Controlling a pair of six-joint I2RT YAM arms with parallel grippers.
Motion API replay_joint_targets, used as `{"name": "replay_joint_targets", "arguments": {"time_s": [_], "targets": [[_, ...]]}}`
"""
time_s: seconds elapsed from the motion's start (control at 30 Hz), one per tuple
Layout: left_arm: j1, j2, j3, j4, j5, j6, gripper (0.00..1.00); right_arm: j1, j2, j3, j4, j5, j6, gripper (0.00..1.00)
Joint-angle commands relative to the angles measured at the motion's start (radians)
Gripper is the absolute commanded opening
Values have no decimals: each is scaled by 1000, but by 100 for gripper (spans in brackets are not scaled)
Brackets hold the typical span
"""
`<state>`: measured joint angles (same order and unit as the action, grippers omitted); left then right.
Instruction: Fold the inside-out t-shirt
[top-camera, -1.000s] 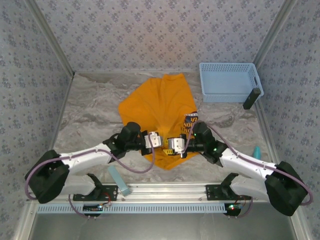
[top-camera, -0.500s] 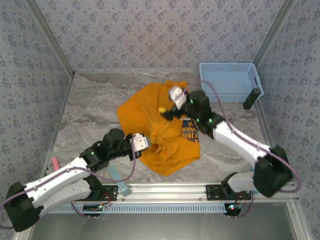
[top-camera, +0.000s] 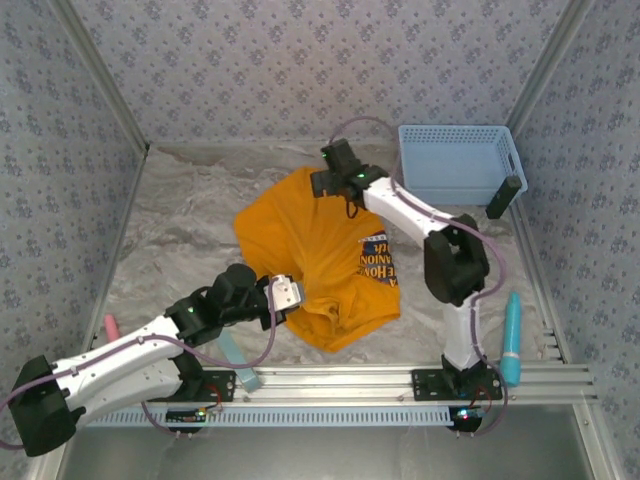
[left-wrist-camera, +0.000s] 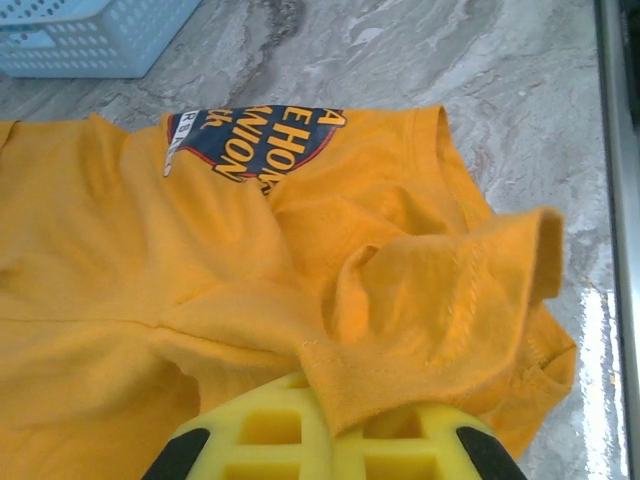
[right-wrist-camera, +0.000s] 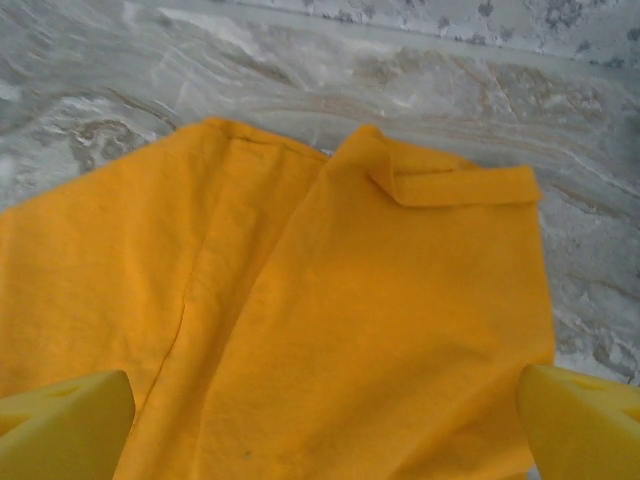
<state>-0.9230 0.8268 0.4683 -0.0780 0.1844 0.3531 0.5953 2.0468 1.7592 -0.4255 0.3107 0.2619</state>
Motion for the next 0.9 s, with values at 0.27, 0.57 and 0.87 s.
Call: {"name": "replay_joint_targets", "arguments": {"time_s": [0.27, 0.57, 0.87], "targets": [[-7, 29, 39, 27, -30, -22, 1, 18, 306, 375, -197, -216, 232, 59], [-6, 35, 67, 18, -17, -49, 0, 34, 521, 622, -293, -211, 264, 57], [-5, 25, 73, 11, -28, -74, 0, 40, 616, 708, -327, -148, 262, 26]]}}
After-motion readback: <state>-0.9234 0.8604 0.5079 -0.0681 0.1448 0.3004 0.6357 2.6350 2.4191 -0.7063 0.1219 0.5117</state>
